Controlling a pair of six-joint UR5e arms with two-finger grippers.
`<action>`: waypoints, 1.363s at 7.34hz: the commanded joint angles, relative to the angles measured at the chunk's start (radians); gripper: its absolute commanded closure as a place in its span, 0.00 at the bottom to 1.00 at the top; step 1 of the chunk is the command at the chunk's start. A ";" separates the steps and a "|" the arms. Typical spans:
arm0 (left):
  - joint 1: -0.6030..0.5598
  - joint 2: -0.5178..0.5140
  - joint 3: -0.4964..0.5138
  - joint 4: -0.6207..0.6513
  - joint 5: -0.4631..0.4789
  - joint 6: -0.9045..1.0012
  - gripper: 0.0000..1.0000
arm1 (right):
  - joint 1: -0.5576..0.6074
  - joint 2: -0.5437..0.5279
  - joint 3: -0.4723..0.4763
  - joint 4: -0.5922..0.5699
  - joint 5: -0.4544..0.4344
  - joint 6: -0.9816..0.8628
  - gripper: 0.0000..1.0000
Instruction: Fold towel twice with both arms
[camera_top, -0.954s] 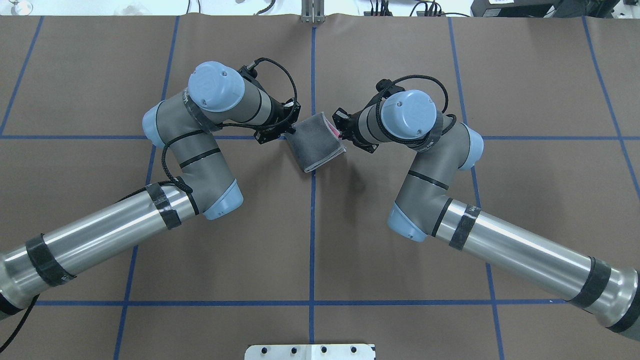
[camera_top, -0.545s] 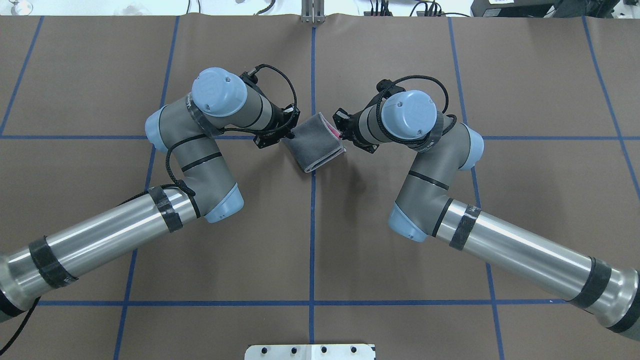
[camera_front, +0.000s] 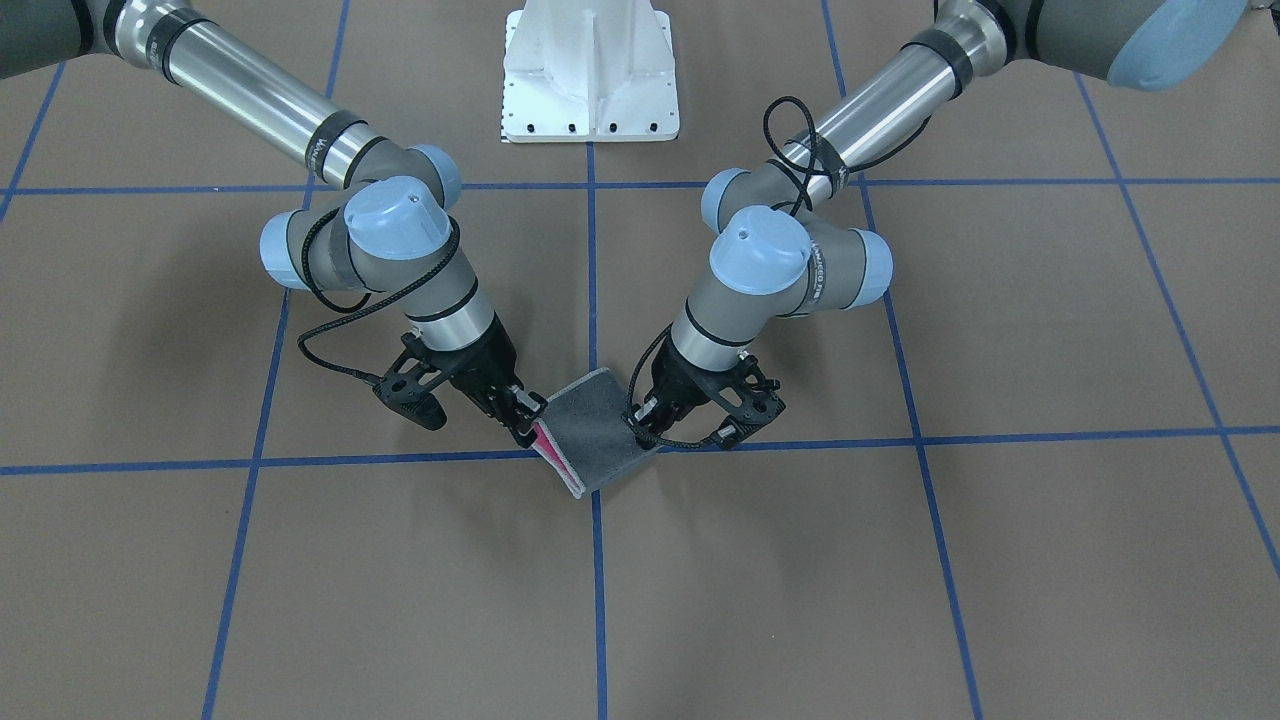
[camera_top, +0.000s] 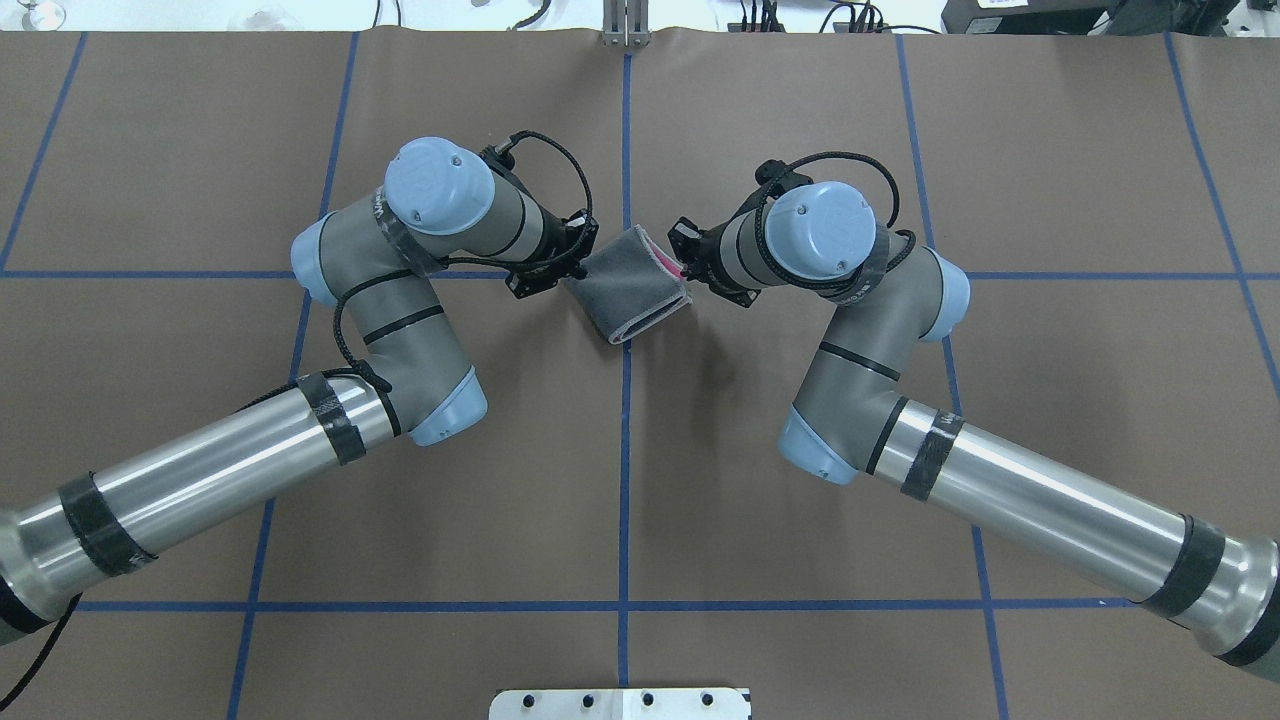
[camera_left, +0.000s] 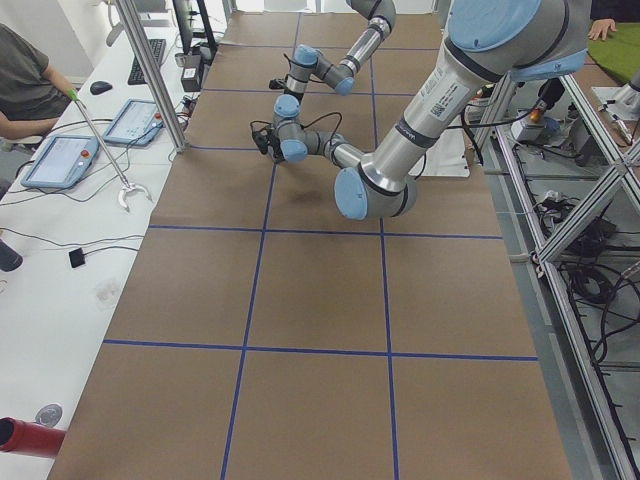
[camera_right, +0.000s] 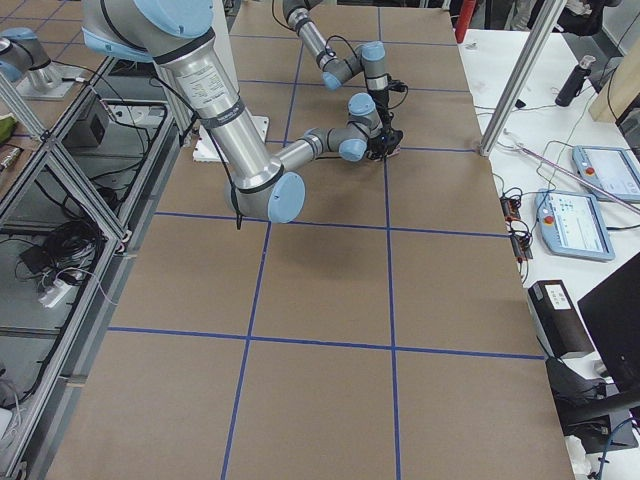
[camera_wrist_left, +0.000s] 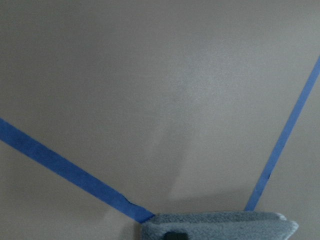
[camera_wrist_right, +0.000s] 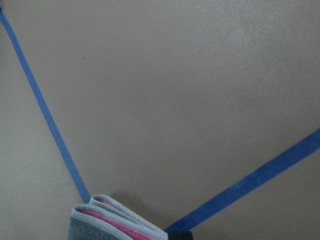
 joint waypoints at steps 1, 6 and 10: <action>-0.020 -0.026 -0.007 0.001 -0.003 0.005 1.00 | -0.001 0.002 0.002 0.002 0.001 0.000 0.94; -0.045 -0.037 -0.031 0.004 -0.009 0.003 1.00 | -0.001 -0.007 0.012 0.002 0.001 0.000 0.93; -0.045 -0.037 -0.045 0.017 -0.009 -0.003 1.00 | -0.002 -0.033 0.040 0.002 0.001 -0.002 0.19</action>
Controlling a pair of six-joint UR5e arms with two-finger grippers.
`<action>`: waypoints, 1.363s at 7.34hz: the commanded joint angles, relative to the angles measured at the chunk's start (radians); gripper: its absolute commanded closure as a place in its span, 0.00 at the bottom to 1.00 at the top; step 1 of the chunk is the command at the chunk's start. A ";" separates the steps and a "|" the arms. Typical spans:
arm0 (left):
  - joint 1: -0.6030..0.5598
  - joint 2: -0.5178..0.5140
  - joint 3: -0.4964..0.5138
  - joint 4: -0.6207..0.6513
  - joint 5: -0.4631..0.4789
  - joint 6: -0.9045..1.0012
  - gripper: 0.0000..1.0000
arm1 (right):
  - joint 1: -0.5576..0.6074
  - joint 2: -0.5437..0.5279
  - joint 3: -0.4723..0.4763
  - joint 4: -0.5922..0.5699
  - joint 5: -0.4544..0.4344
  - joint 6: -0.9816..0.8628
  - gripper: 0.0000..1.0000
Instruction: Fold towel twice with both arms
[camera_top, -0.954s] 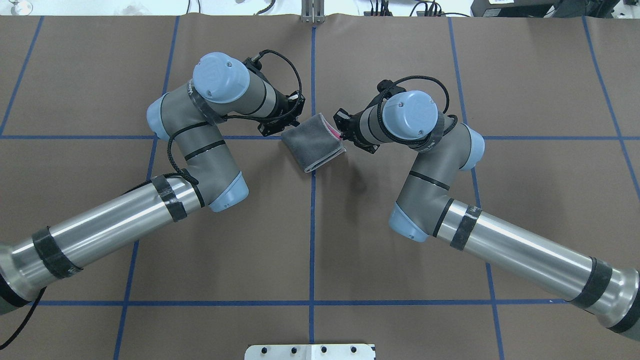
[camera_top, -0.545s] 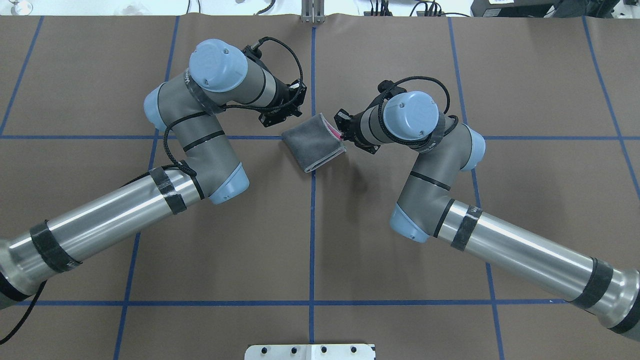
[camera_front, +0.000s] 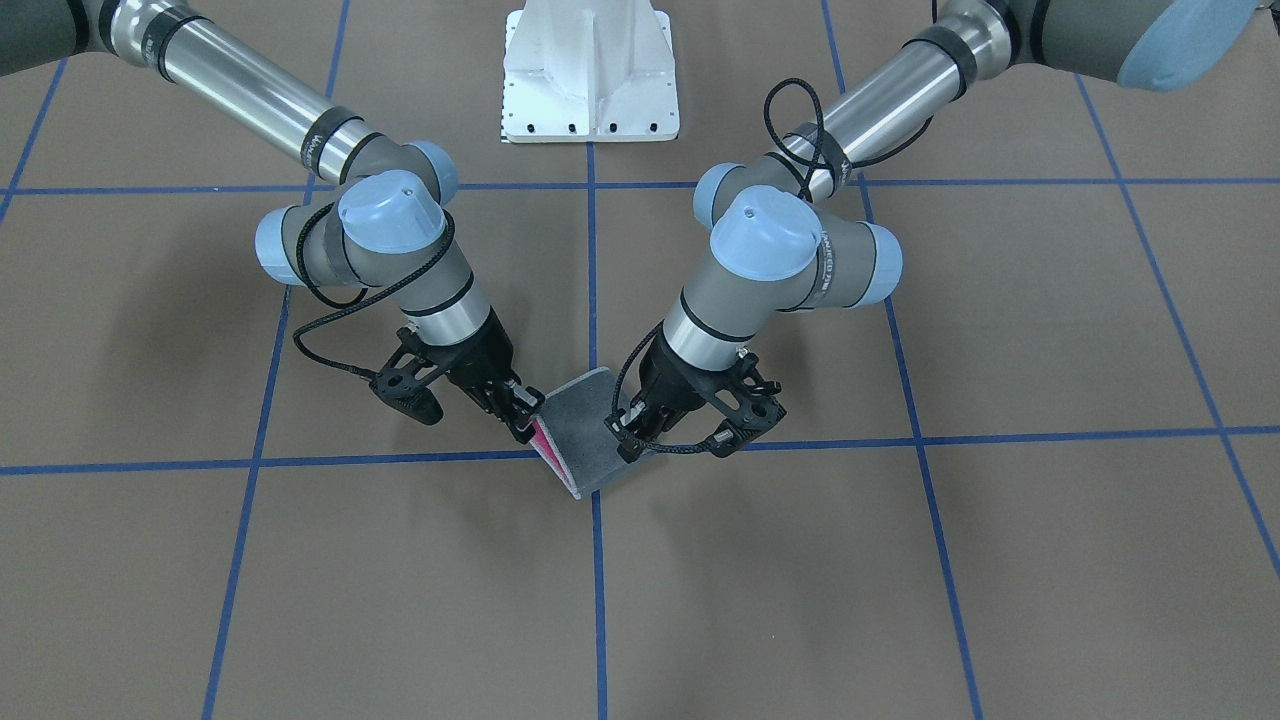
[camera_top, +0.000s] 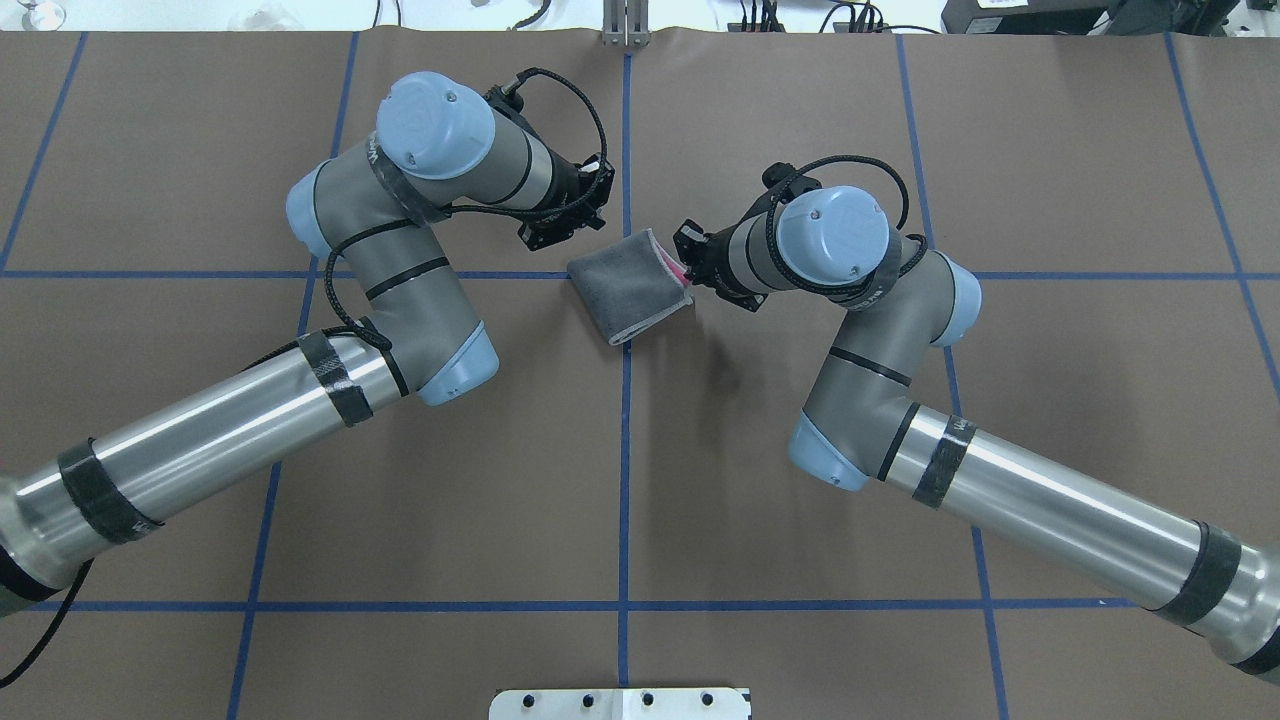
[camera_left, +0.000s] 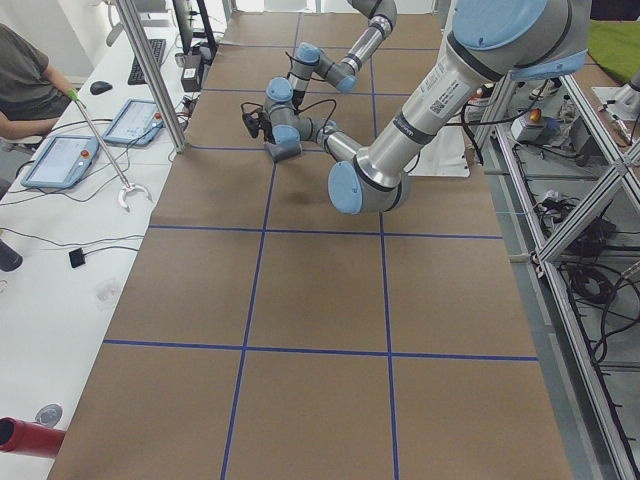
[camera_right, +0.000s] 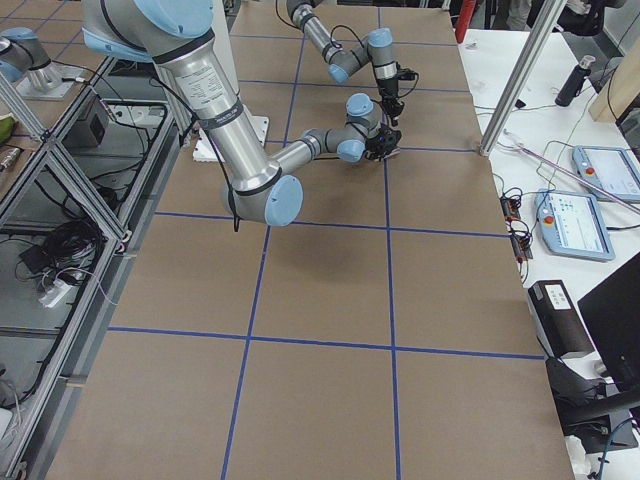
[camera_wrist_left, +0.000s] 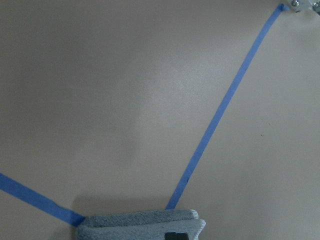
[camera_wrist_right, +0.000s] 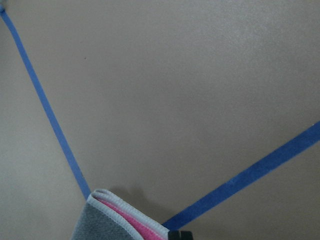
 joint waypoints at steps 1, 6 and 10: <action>0.000 0.000 -0.007 0.004 0.000 -0.004 1.00 | -0.001 -0.007 0.010 0.000 0.000 -0.004 0.00; -0.040 -0.001 -0.016 0.007 -0.058 -0.007 1.00 | -0.030 -0.014 0.044 0.000 0.000 0.098 0.00; -0.182 0.022 -0.059 0.021 -0.299 -0.009 0.60 | -0.036 0.003 0.034 0.000 -0.003 0.270 0.19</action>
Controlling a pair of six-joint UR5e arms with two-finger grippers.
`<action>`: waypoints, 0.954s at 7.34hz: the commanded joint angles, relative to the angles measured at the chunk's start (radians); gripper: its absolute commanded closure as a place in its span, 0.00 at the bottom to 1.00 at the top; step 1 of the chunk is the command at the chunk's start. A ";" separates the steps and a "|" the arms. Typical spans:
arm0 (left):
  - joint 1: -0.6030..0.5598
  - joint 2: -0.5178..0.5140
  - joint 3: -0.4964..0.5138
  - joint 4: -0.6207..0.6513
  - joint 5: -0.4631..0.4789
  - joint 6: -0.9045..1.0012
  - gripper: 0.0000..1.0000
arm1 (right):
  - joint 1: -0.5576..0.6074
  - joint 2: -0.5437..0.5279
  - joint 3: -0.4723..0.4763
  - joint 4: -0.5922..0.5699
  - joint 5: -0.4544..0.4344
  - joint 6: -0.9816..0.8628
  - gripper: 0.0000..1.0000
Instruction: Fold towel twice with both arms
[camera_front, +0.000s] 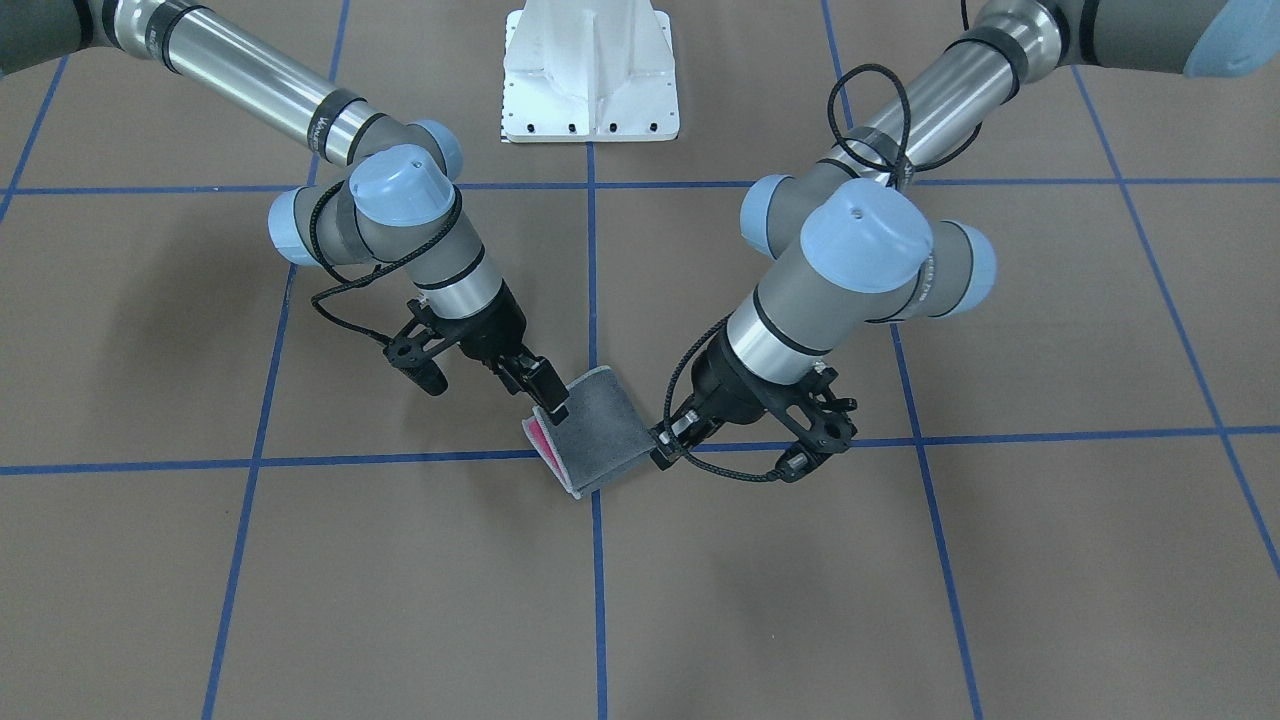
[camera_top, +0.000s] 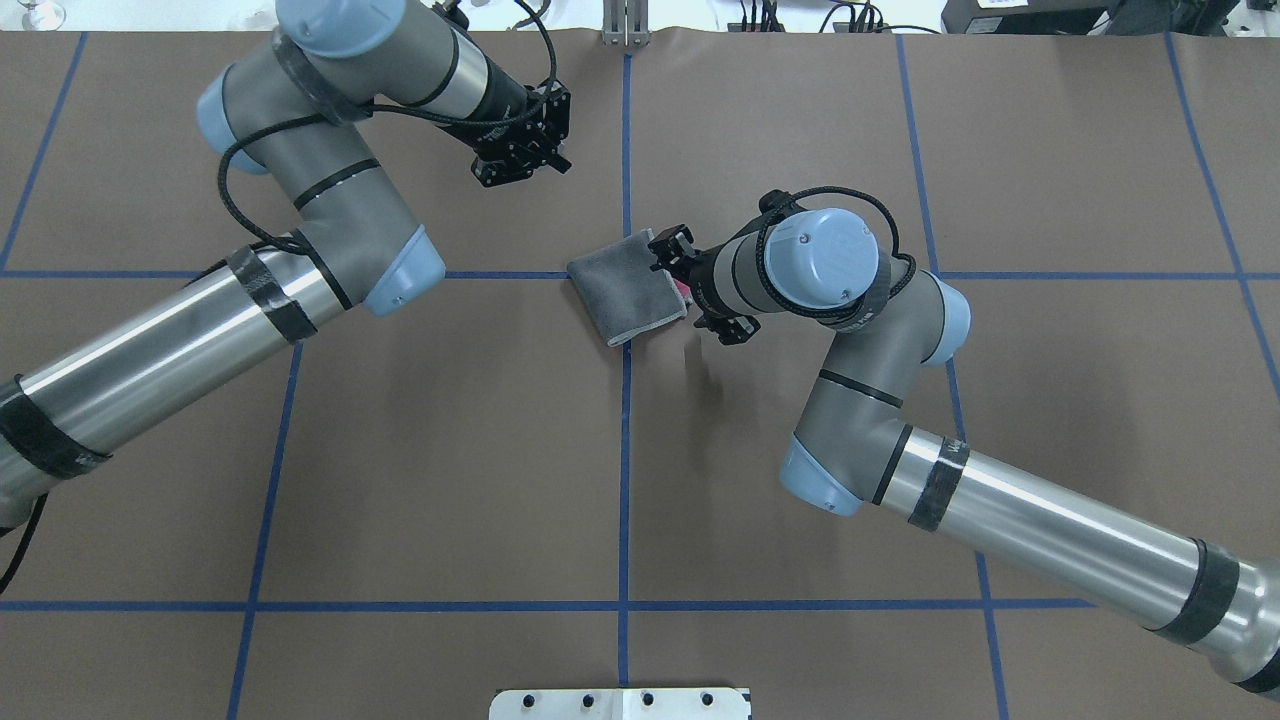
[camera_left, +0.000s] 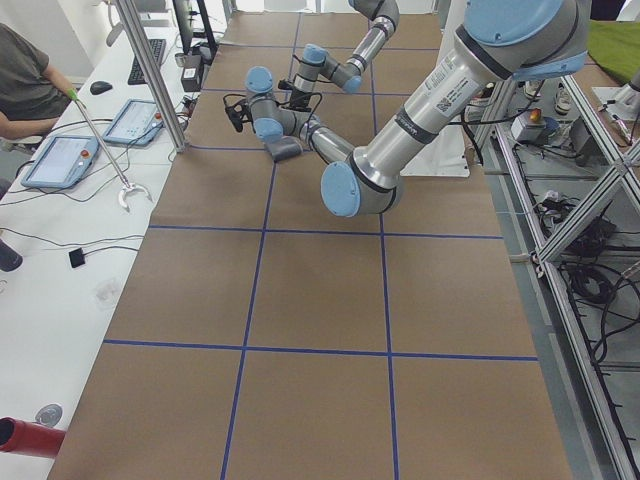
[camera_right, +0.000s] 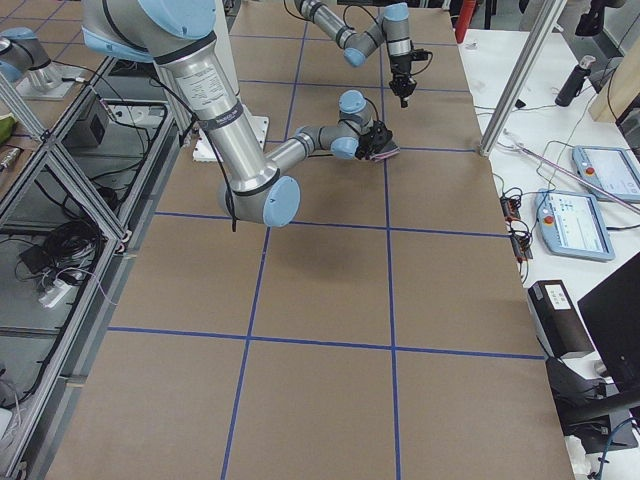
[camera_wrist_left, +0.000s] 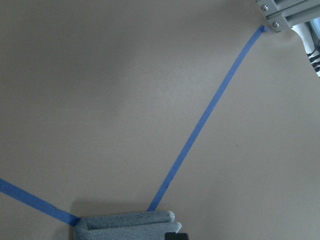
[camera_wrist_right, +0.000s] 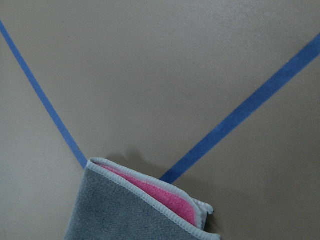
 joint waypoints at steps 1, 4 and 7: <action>-0.038 0.021 -0.027 0.009 -0.058 -0.001 0.59 | -0.002 0.008 -0.013 0.001 -0.012 0.083 0.24; -0.039 0.029 -0.036 0.010 -0.057 -0.001 0.59 | -0.028 0.011 -0.019 -0.002 -0.060 0.085 0.31; -0.039 0.029 -0.036 0.010 -0.057 -0.001 0.59 | -0.032 0.022 -0.039 -0.005 -0.061 0.081 0.33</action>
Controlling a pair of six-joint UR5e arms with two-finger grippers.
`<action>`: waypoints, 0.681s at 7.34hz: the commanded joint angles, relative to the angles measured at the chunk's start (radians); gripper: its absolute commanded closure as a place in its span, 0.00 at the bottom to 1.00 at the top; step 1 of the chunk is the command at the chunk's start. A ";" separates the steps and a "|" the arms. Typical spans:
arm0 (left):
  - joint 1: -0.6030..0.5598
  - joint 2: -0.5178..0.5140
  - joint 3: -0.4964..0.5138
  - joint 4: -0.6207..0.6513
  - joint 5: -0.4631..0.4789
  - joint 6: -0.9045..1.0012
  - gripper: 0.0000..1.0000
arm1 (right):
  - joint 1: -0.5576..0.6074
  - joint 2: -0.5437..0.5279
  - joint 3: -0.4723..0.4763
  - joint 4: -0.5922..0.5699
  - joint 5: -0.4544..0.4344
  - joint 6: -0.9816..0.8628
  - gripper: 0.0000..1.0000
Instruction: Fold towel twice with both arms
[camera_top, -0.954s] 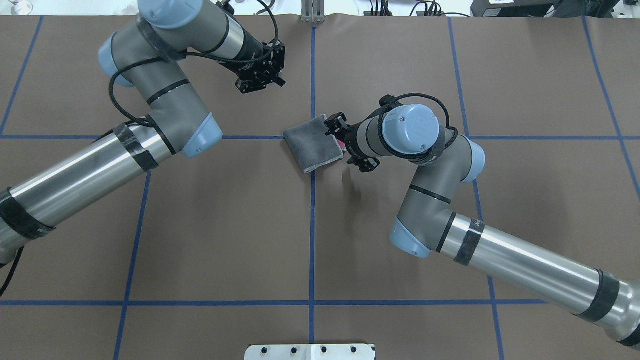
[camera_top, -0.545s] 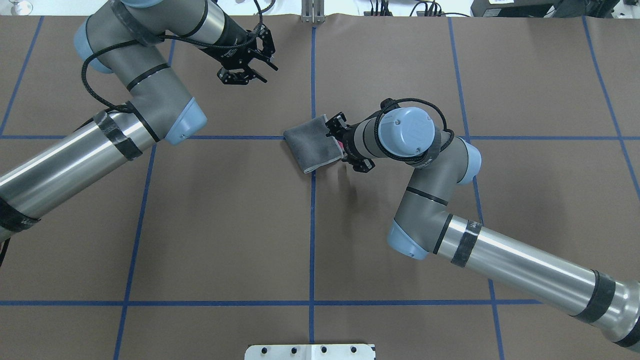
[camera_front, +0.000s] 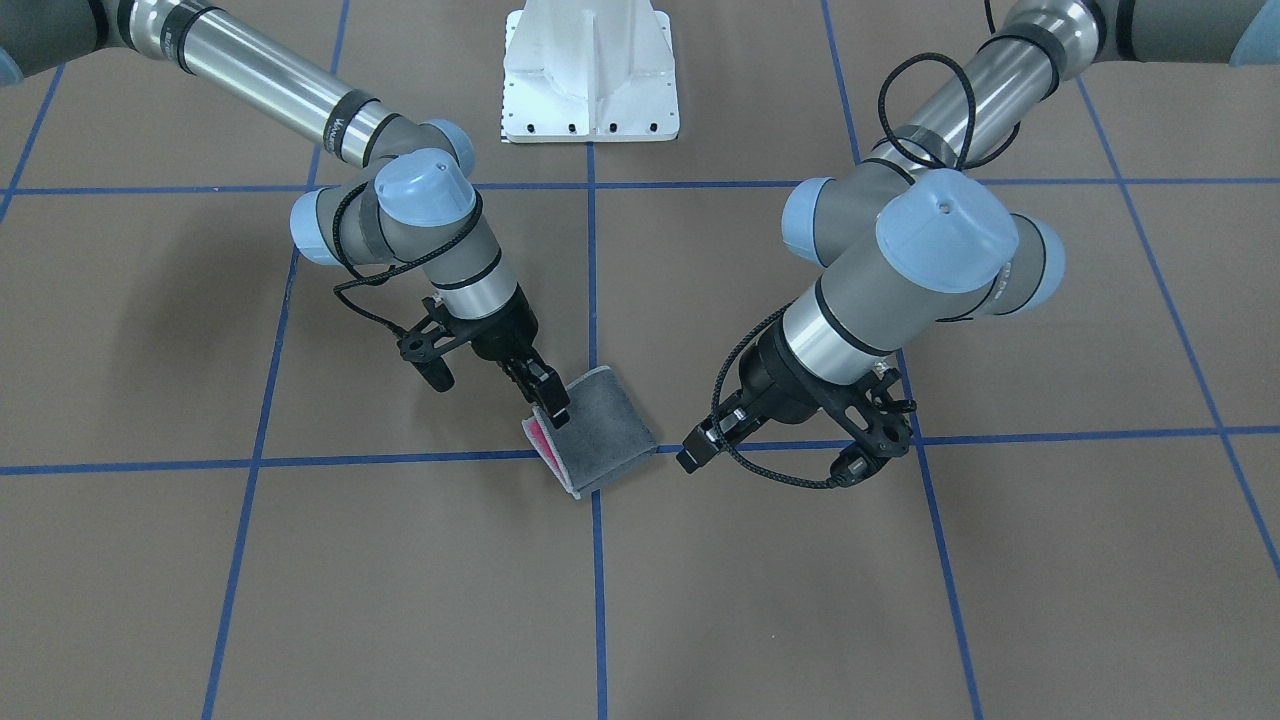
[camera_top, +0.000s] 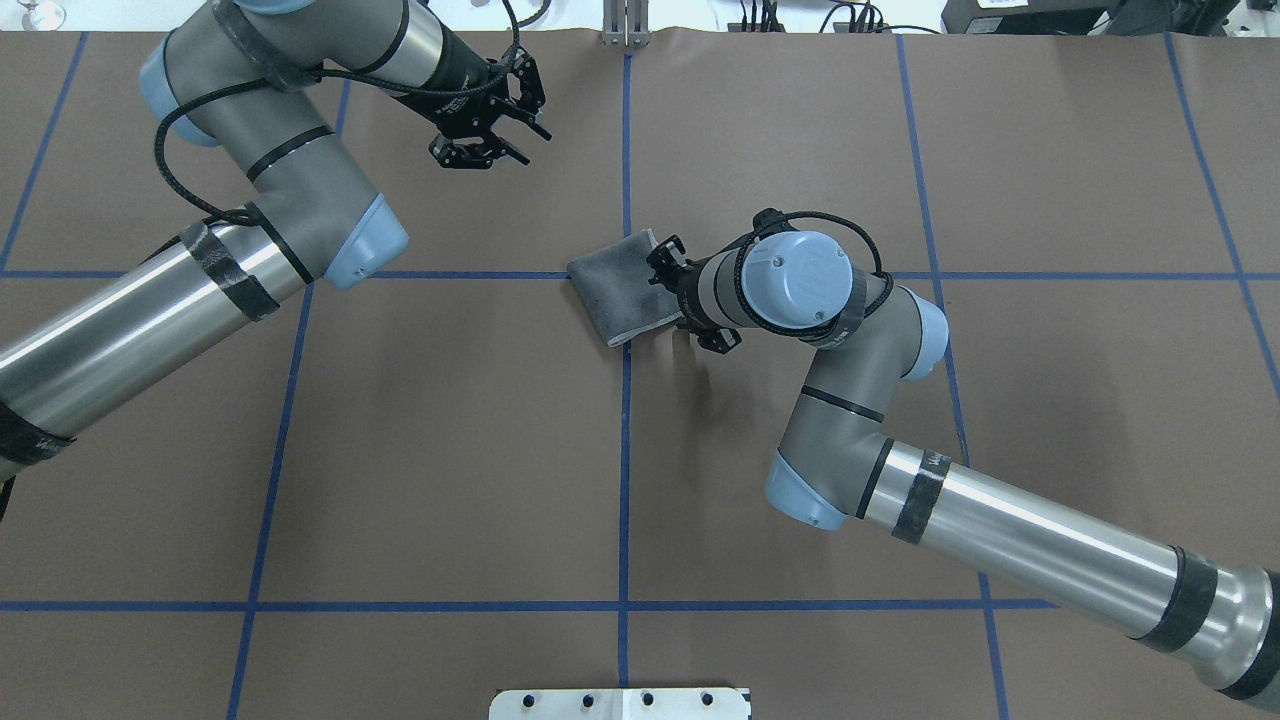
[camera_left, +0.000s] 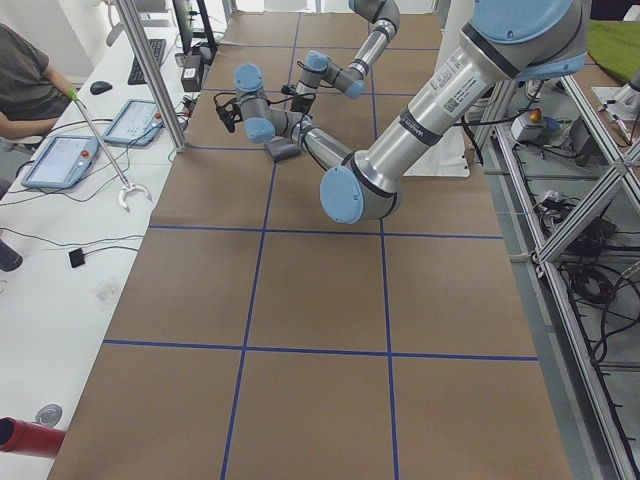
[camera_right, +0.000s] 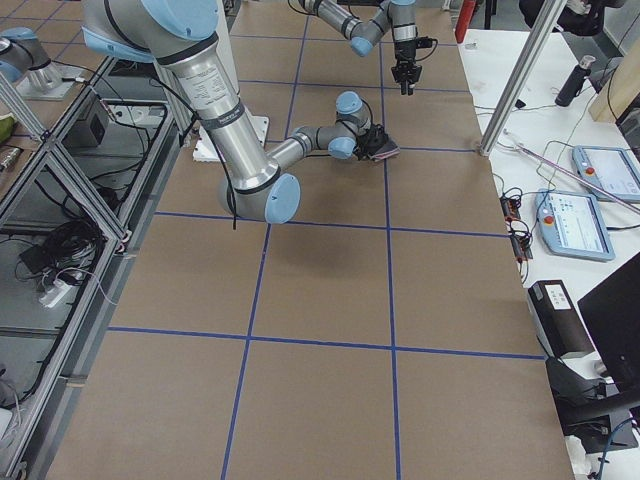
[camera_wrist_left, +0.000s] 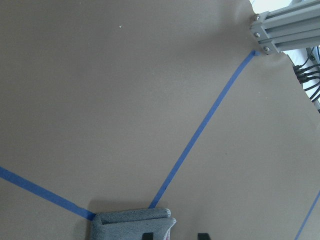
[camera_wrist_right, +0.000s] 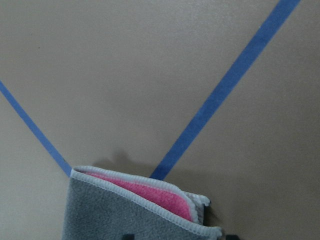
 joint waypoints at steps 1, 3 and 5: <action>0.001 0.000 0.000 0.000 0.000 0.000 0.59 | -0.002 0.004 -0.005 -0.002 -0.002 0.002 0.46; 0.002 0.000 0.000 0.000 0.000 0.000 0.59 | -0.002 0.007 -0.002 -0.009 -0.001 0.006 0.96; 0.005 0.000 0.001 0.000 0.003 -0.002 0.59 | -0.002 0.007 0.002 -0.011 -0.001 0.003 1.00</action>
